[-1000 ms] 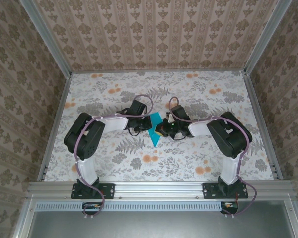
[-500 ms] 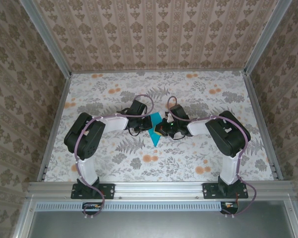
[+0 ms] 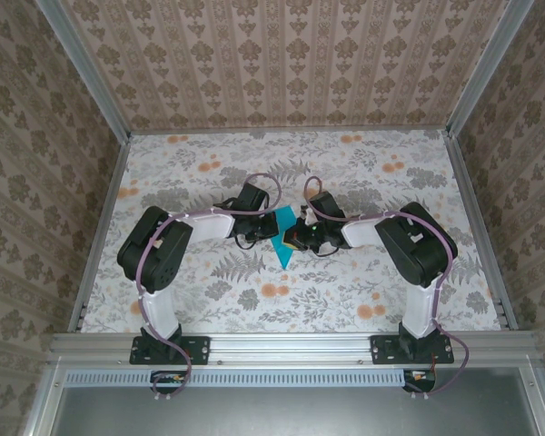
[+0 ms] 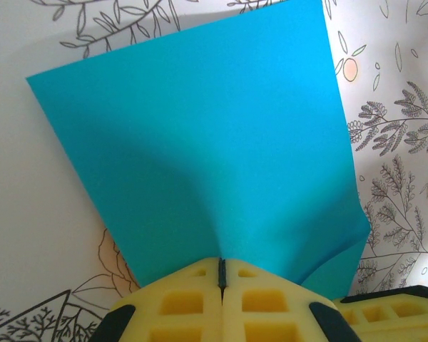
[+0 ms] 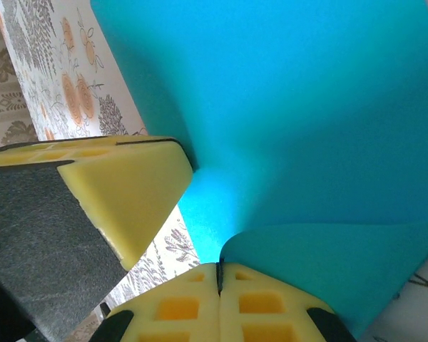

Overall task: Fold a paper plane with a square sheet of paper (pick it up from the middle)
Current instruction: Third fold the triangle at the center of the table.

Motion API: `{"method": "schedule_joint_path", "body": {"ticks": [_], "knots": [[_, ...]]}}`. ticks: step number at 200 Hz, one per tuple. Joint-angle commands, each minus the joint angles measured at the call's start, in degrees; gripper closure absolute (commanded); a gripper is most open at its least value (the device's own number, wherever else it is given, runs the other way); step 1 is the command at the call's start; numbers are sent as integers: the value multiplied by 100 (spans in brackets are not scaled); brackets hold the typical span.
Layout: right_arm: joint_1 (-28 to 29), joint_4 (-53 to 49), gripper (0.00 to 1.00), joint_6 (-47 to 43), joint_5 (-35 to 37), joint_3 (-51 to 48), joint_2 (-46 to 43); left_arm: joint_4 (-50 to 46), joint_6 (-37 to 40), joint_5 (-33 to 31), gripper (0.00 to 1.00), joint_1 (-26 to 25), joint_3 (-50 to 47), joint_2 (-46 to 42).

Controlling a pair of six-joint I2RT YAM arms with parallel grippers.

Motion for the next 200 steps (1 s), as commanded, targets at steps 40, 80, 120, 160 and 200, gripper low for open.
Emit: {"method": "schedule_joint_path", "body": {"ticks": [40, 80, 120, 160, 200], "knots": [[21, -147, 97, -167, -140, 167, 198, -291, 123, 71, 99, -58, 83, 206], [21, -135, 97, -213, -208, 200, 227, -291, 123, 84, 99, -58, 85, 216], [23, -145, 97, -308, -254, 242, 229, -300, 136, 79, 99, -58, 87, 231], [26, -219, 97, -364, -228, 268, 274, -304, 134, 79, 99, -53, 97, 233], [22, -321, 97, -368, -78, 252, 283, -322, 132, 62, 99, -56, 85, 199]]}}
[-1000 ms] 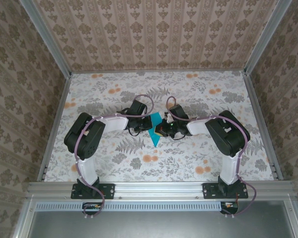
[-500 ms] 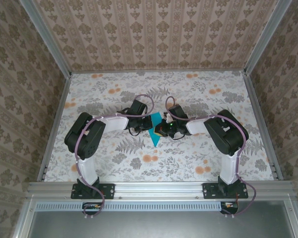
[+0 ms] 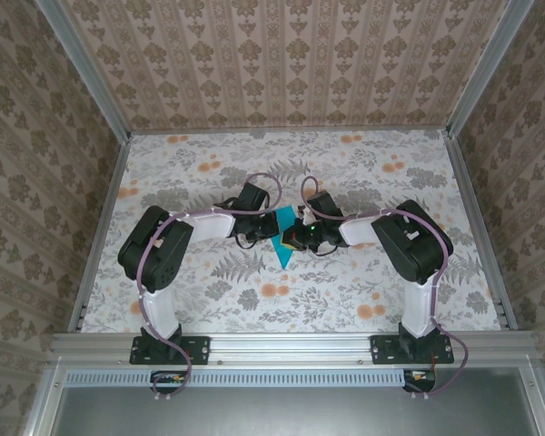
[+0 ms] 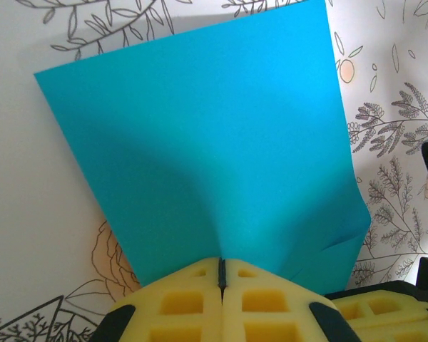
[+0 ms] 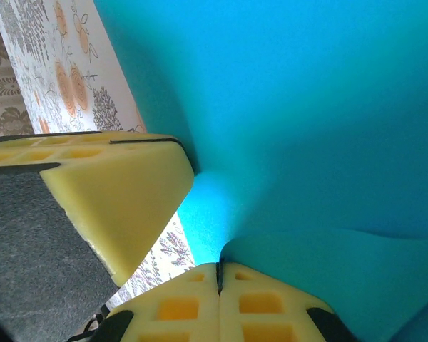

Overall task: Fold a paper plane with a square sheet of paper (pick it up from the middle)
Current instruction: Third fold the triangle at the center of the table.

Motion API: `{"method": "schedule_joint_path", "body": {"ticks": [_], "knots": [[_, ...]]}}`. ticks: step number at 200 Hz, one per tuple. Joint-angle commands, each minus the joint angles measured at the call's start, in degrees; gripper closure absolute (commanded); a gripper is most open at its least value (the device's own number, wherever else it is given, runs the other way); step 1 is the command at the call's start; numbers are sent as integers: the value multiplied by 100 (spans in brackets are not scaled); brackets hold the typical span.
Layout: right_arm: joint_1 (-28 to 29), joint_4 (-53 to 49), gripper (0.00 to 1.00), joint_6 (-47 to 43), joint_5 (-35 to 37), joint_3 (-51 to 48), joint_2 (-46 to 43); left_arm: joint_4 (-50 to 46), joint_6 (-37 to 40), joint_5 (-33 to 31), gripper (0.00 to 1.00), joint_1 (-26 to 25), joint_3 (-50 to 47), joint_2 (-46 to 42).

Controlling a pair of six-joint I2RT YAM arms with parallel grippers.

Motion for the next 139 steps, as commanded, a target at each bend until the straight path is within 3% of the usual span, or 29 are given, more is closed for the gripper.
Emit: {"method": "schedule_joint_path", "body": {"ticks": [1, 139], "knots": [[17, -227, 97, -133, 95, 90, 102, -320, 130, 42, 99, -52, 50, 162], [-5, 28, 98, -57, 319, -99, -148, -320, 134, 25, 100, -53, 29, 157]]}}
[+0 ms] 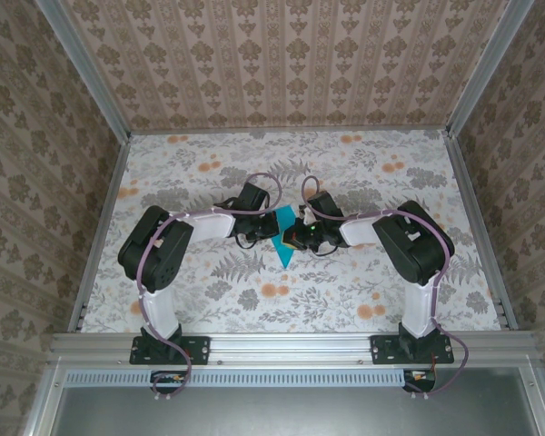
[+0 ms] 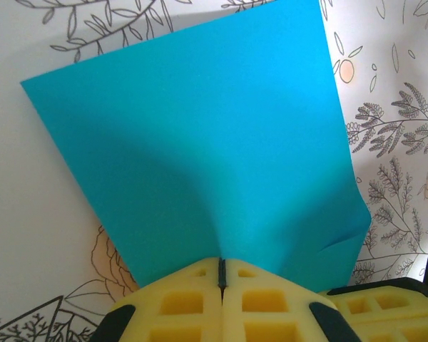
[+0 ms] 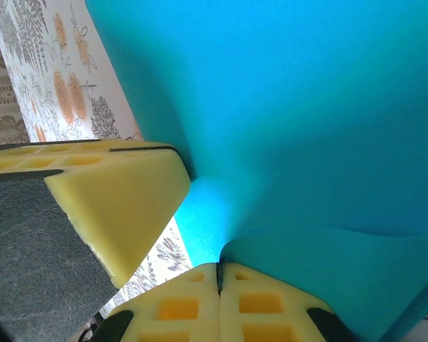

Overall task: Fold a paper plane with a square sheet of paper (pick it up from the middle)
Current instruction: Third fold the triangle at the center of the table.

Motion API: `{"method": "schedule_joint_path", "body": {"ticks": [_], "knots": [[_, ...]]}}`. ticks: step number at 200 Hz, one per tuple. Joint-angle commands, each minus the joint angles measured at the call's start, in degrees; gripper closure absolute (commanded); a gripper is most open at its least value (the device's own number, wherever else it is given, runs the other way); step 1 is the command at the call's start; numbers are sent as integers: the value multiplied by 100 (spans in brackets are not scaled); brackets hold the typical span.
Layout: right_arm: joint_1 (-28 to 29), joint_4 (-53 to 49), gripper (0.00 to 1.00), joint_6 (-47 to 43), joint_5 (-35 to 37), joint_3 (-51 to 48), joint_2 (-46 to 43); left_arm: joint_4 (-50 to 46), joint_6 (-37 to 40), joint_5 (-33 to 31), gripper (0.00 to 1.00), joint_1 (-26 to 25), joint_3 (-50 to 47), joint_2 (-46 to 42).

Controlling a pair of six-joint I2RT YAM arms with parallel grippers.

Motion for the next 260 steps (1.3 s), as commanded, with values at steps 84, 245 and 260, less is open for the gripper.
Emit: {"method": "schedule_joint_path", "body": {"ticks": [84, 245, 260], "knots": [[-3, -165, 92, -89, 63, 0, 94, -372, 13, 26, 89, 3, 63, -218], [4, -391, 66, -116, 168, 11, 49, -237, -344, -178, 74, 123, -617, -1275], [4, -422, 66, -129, 185, 12, 32, -211, -352, -169, 76, 64, -617, -1239]]}}
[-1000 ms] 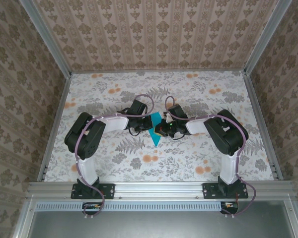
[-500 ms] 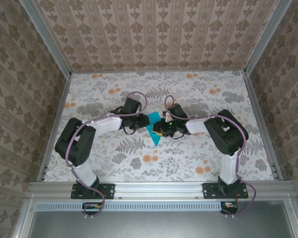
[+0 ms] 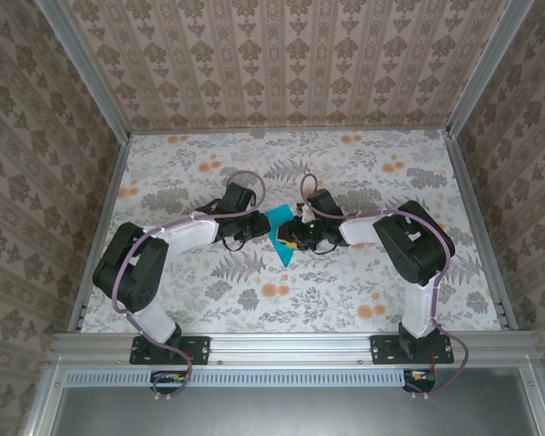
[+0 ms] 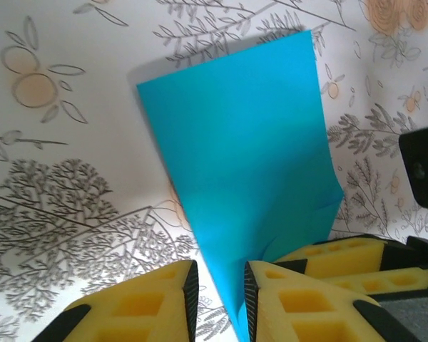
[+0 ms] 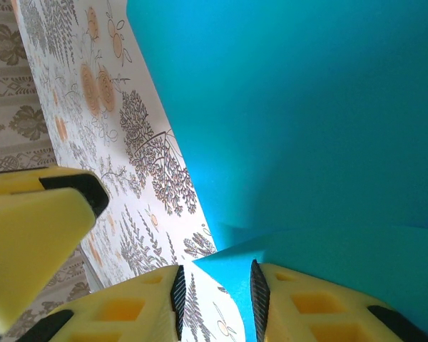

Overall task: Fold a paper plane with a square sheet of paper (pick it up from the middle)
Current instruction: Third fold the triangle at the center of the table.

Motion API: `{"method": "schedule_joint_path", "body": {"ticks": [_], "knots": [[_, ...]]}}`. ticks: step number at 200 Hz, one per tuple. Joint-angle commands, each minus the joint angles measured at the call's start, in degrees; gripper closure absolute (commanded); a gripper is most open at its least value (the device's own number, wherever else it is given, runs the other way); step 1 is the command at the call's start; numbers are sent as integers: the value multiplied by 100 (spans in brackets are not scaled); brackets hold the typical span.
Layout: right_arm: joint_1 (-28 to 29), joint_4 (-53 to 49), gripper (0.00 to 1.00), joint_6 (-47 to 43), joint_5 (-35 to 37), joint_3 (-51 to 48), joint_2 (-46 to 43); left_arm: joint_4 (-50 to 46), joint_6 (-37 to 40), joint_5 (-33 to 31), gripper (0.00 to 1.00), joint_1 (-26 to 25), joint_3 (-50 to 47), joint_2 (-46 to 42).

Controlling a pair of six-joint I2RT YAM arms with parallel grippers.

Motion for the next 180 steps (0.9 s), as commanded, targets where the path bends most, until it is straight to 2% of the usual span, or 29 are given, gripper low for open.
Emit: {"method": "schedule_joint_path", "body": {"ticks": [1, 20, 36, 54, 135, 180], "knots": [[4, -465, 67, -111, 358, -70, 49, 61, -51, 78, 76, -115, -42, -99], [4, -559, 75, -140, 401, -56, 41, 149, -61, 177, 80, -189, -21, -11], [4, -749, 89, -213, 455, -4, 49, 161, -53, 202, 86, -253, 18, 80], [4, -868, 95, -274, 484, 27, 52, 140, -18, 223, 91, -281, 66, 175], [4, -908, 98, -273, 520, 44, 49, 62, 132, 435, 100, -430, 365, 581], [4, -903, 96, -237, 534, 50, 48, -74, 150, 355, 100, -484, 398, 638]]}}
